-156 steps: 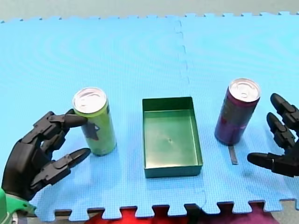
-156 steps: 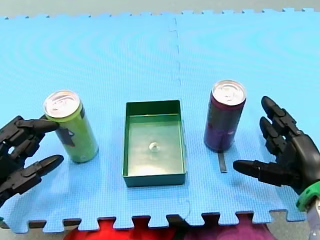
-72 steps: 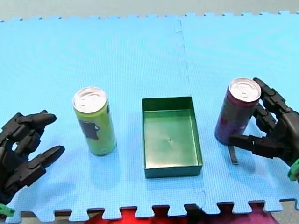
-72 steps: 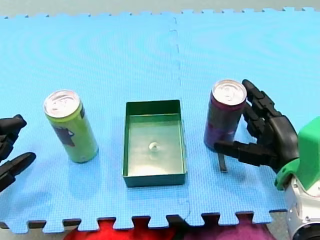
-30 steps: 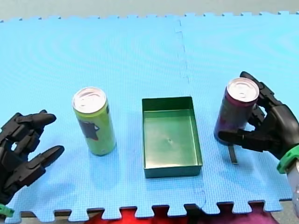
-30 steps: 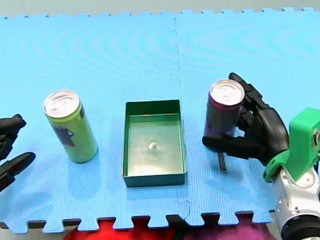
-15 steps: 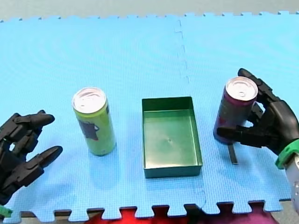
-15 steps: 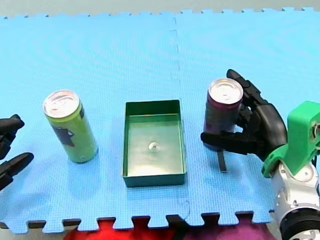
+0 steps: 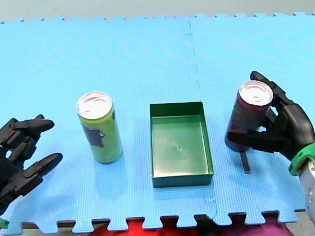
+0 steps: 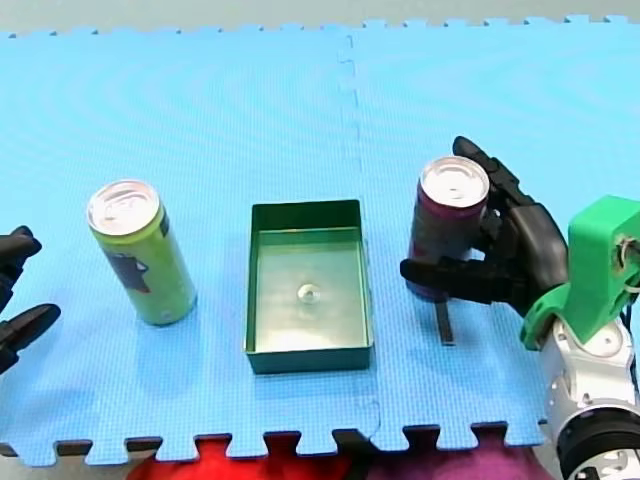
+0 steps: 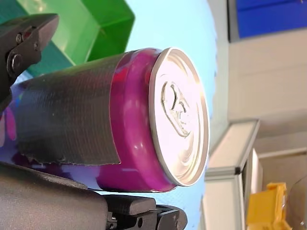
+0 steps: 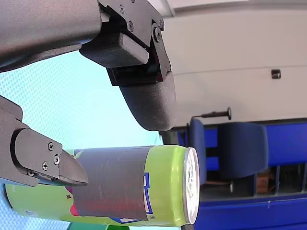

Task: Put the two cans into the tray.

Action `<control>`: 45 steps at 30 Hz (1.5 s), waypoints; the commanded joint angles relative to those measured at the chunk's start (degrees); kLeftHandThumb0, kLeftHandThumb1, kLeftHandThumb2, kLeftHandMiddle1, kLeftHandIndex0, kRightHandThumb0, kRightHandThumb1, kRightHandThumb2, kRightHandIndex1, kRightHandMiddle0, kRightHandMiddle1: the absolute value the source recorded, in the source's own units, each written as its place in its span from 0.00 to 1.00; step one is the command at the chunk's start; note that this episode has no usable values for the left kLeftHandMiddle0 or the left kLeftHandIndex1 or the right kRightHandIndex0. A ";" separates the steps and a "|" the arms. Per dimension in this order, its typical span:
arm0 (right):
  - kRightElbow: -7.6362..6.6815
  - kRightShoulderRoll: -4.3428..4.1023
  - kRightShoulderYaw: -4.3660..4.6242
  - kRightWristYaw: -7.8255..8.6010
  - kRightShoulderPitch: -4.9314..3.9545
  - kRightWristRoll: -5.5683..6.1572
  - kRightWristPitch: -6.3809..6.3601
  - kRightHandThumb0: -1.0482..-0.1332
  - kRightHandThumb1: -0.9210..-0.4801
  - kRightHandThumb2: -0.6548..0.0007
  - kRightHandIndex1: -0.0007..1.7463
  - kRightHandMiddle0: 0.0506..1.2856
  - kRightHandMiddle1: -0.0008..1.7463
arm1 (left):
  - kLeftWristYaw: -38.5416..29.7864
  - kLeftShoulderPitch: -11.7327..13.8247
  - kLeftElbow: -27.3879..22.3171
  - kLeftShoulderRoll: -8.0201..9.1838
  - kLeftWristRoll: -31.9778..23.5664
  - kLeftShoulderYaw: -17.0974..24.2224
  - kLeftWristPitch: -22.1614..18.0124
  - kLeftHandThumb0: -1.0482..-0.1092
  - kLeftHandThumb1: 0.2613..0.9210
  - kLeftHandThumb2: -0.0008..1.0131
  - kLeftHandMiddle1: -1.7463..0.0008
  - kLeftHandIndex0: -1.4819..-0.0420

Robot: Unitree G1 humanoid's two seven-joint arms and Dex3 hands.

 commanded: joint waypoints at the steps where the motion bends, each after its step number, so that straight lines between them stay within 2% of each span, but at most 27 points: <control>1: 0.52 -0.40 -0.17 -0.54 -0.59 -0.21 -0.50 0.63 0.72 1.00 0.00 0.11 0.00 | 0.08 0.21 -0.43 0.45 -0.06 0.06 0.03 0.00 0.88 0.01 1.00 0.69; 8: 1.29 -0.52 -0.39 -1.41 -1.19 -0.68 -0.85 0.63 0.72 1.00 0.00 0.11 0.00 | 0.55 0.96 -2.11 0.35 0.04 -0.18 0.53 0.00 0.88 0.00 1.00 0.69; 20: 1.41 -0.63 -0.31 -2.46 -1.55 -1.26 -1.43 0.61 0.71 1.00 0.00 0.11 0.00 | 1.29 2.11 -4.45 0.35 0.29 -0.68 1.44 0.00 0.89 0.01 1.00 0.69; 29: 1.51 -0.52 0.33 -3.76 -2.23 -2.37 -1.43 0.61 0.69 1.00 0.00 0.11 0.00 | 1.54 2.24 -4.31 0.38 0.30 -0.80 1.37 0.00 0.89 0.00 1.00 0.69; 35: 1.77 -0.36 0.96 -4.95 -2.25 -3.48 -1.91 0.62 0.69 1.00 0.01 0.12 0.00 | 1.35 2.03 -3.63 0.43 0.21 -0.71 1.15 0.00 0.89 0.00 1.00 0.69; 45: 1.31 0.41 1.68 -6.15 -2.46 -3.96 -1.54 0.69 0.70 1.00 0.01 0.15 0.01 | 0.81 1.30 -1.85 0.52 0.15 -0.47 0.12 0.00 0.90 0.00 1.00 0.69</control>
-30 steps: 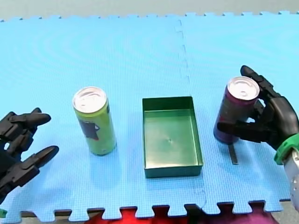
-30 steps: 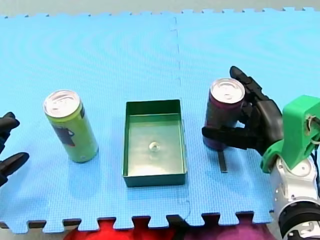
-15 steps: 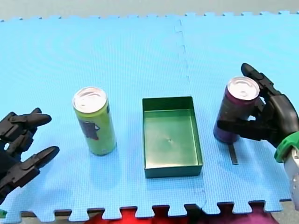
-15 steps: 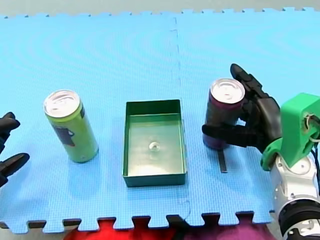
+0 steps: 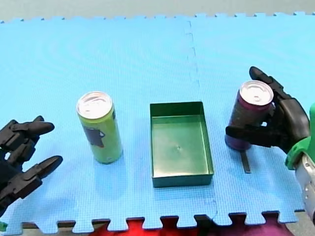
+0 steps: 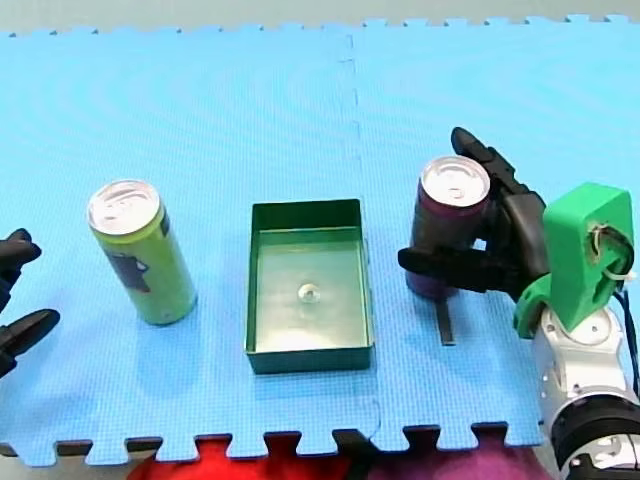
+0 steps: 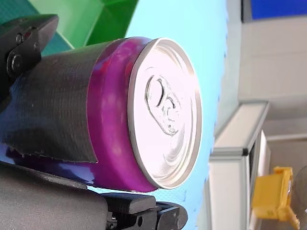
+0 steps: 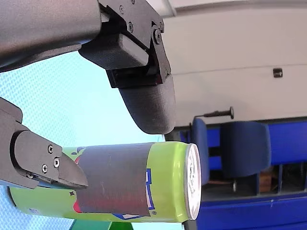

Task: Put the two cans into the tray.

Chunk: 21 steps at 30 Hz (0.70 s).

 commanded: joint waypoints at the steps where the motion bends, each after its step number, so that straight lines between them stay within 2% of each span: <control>1: -0.40 0.08 0.13 -0.17 -0.37 -0.08 0.14 0.70 0.70 1.00 0.01 0.16 0.01 | -0.04 -0.32 0.50 0.36 0.03 0.20 -0.65 0.00 0.90 0.00 1.00 0.69; 4: -0.51 0.19 0.34 -0.19 -0.33 -0.13 0.37 0.71 0.69 1.00 0.01 0.16 0.01 | -0.07 -0.41 0.78 0.34 0.03 0.22 -1.06 0.00 0.90 0.00 1.00 0.69; 6: -0.65 0.29 0.48 -0.53 -0.20 -0.25 0.13 0.74 0.68 1.00 0.03 0.53 0.05 | -0.10 -0.46 0.87 0.34 0.03 0.20 -1.22 0.00 0.90 0.00 1.00 0.69; 7: -0.69 0.38 0.57 -1.00 -0.12 -0.41 -0.15 0.74 0.67 1.00 0.05 0.67 0.05 | -0.10 -0.48 0.90 0.35 0.04 0.19 -1.26 0.00 0.90 0.00 1.00 0.69; 8: -0.74 0.47 0.98 -2.39 0.04 -1.14 -0.89 0.74 0.65 1.00 0.21 0.78 0.10 | -0.09 -0.50 0.93 0.35 0.06 0.18 -1.32 0.00 0.90 0.00 1.00 0.69; 9: -0.81 0.55 1.51 -4.24 0.11 -2.11 -1.36 0.69 0.61 0.99 0.67 0.59 0.55 | -0.07 -0.51 0.94 0.32 0.08 0.16 -1.38 0.00 0.90 0.00 1.00 0.69; 10: -0.85 0.61 1.97 -5.83 0.14 -2.96 -1.64 0.67 0.59 0.99 0.83 0.46 0.77 | -0.05 -0.51 0.96 0.30 0.10 0.15 -1.43 0.00 0.90 0.00 1.00 0.69; 11: -0.93 0.67 2.45 -7.39 0.15 -3.83 -1.85 0.66 0.58 0.99 0.93 0.38 0.90 | -0.04 -0.50 0.99 0.28 0.11 0.15 -1.51 0.00 0.90 0.00 1.00 0.69; 12: -0.97 0.72 2.74 -8.40 0.17 -4.38 -1.97 0.65 0.57 0.99 0.96 0.36 0.95 | -0.04 -0.49 1.01 0.26 0.11 0.14 -1.56 0.00 0.91 0.00 1.00 0.69; 14: -0.95 0.82 2.95 -9.39 0.28 -4.80 -2.42 0.65 0.56 0.98 0.99 0.34 0.99 | 0.01 -0.41 0.94 0.22 0.12 0.11 -1.65 0.00 0.91 0.00 1.00 0.69; 21: -0.36 1.10 2.02 -9.19 0.38 -3.56 -3.02 0.69 0.48 0.98 1.00 0.38 1.00 | 0.05 -0.19 0.80 0.19 0.08 0.09 -1.72 0.00 0.91 0.00 1.00 0.69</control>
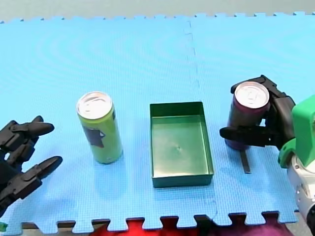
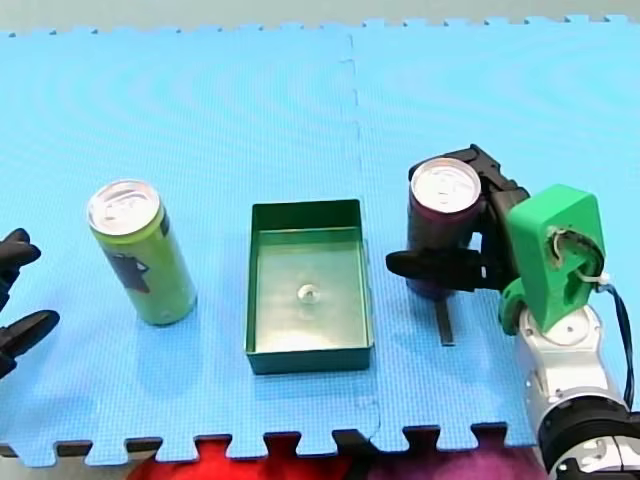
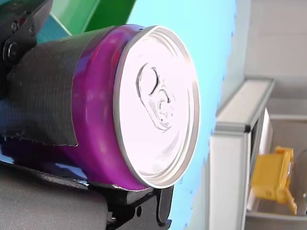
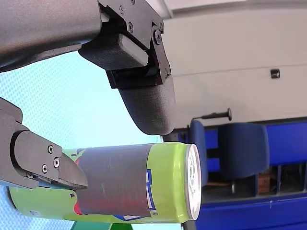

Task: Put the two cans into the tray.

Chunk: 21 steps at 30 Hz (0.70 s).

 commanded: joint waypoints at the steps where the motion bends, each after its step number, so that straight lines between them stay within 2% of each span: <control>1: 0.20 -0.04 -0.32 0.16 0.07 0.39 -0.51 0.69 0.47 0.98 1.00 0.38 1.00 | 0.06 0.10 -0.19 0.22 0.04 0.03 -0.20 0.00 0.91 0.00 1.00 0.69; 5: 0.38 0.01 -0.57 0.29 0.08 0.75 -0.87 0.73 0.44 0.97 1.00 0.40 1.00 | 0.24 0.13 -0.26 0.13 0.13 -0.01 -0.24 0.00 0.91 0.00 1.00 0.69; 8: 0.41 0.25 -0.92 -0.34 0.10 0.98 -1.16 0.75 0.42 0.97 1.00 0.40 1.00 | 0.38 0.18 -0.26 0.11 0.16 -0.01 -0.20 0.00 0.91 0.00 1.00 0.69; 15: 0.74 0.77 -2.45 -1.19 -0.24 2.43 -0.77 0.79 0.37 0.97 1.00 0.41 1.00 | 0.40 0.20 -0.06 0.21 0.18 -0.01 -0.20 0.00 0.92 0.00 1.00 0.69; 17: 0.92 1.06 -3.27 -0.55 -0.49 3.47 -0.64 0.80 0.36 0.97 1.00 0.41 1.00 | 0.36 0.17 0.06 0.19 0.16 0.00 -0.24 0.00 0.92 0.00 1.00 0.69; 21: 1.14 1.93 -5.58 1.77 -1.18 6.71 0.05 0.80 0.33 0.97 1.00 0.41 1.00 | 0.28 0.11 0.21 0.19 0.16 -0.01 -0.28 0.00 0.92 0.00 1.00 0.69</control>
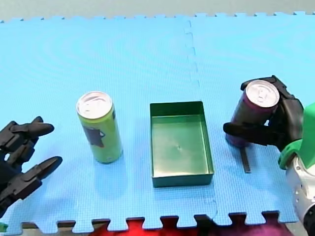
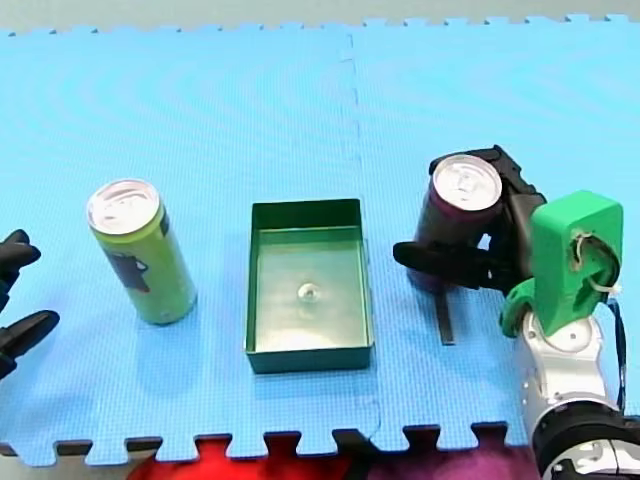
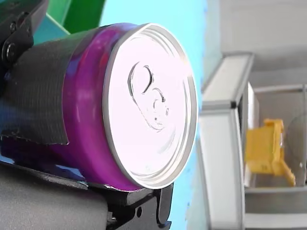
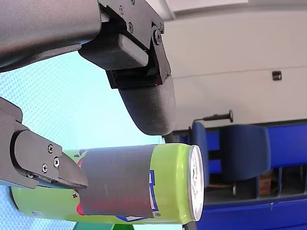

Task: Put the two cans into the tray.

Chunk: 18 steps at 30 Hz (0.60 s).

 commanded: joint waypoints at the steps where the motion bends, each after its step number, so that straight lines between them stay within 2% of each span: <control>1: -0.20 0.52 -1.58 1.21 -1.50 2.09 0.48 0.79 0.32 0.97 1.00 0.41 1.00 | -0.02 -0.07 0.17 0.28 0.11 0.02 -0.25 0.00 0.92 0.00 1.00 0.69; 3: -0.91 1.01 -2.43 2.20 -2.46 3.55 1.48 0.79 0.31 0.97 1.00 0.41 1.00 | 0.00 -0.12 0.30 0.31 0.16 0.02 -0.28 0.00 0.92 0.00 1.00 0.69; 4: -1.75 1.26 -2.63 2.65 -2.96 4.13 2.07 0.79 0.30 0.97 1.00 0.41 1.00 | 0.05 -0.19 0.46 0.30 0.22 0.02 -0.33 0.00 0.92 0.00 1.00 0.69; 6: -3.87 1.74 -2.52 3.28 -3.41 4.69 2.72 0.79 0.29 0.97 1.00 0.41 1.00 | 0.09 -0.36 0.79 0.30 0.30 0.03 -0.47 0.00 0.92 0.00 1.00 0.69; 8: -6.39 2.08 -2.06 3.84 -3.19 4.71 2.61 0.79 0.28 0.97 1.00 0.41 1.00 | 0.09 -0.57 1.20 0.34 0.35 0.08 -0.63 0.00 0.92 0.00 1.00 0.69; 9: -7.17 2.08 -1.94 4.01 -3.20 4.65 2.42 0.79 0.28 0.97 1.00 0.41 1.00 | 0.06 -0.65 1.39 0.37 0.37 0.11 -0.71 0.00 0.92 0.00 1.00 0.69; 11: -7.78 1.95 -1.99 4.29 -3.43 4.75 2.35 0.79 0.27 0.97 1.00 0.41 1.00 | 0.02 -0.77 1.68 0.39 0.40 0.16 -0.85 0.00 0.93 0.00 1.00 0.69; 15: -8.44 1.60 -2.17 4.42 -4.39 5.14 3.11 0.81 0.27 0.97 1.00 0.41 1.00 | -0.03 -1.21 2.45 0.40 0.43 0.20 -1.15 0.00 0.93 0.00 1.00 0.69; 18: -10.43 1.13 -1.43 3.55 -5.21 4.44 4.33 0.81 0.27 0.98 1.00 0.41 1.00 | 0.09 -1.48 2.70 0.35 0.56 0.15 -1.34 0.00 0.93 0.00 1.00 0.69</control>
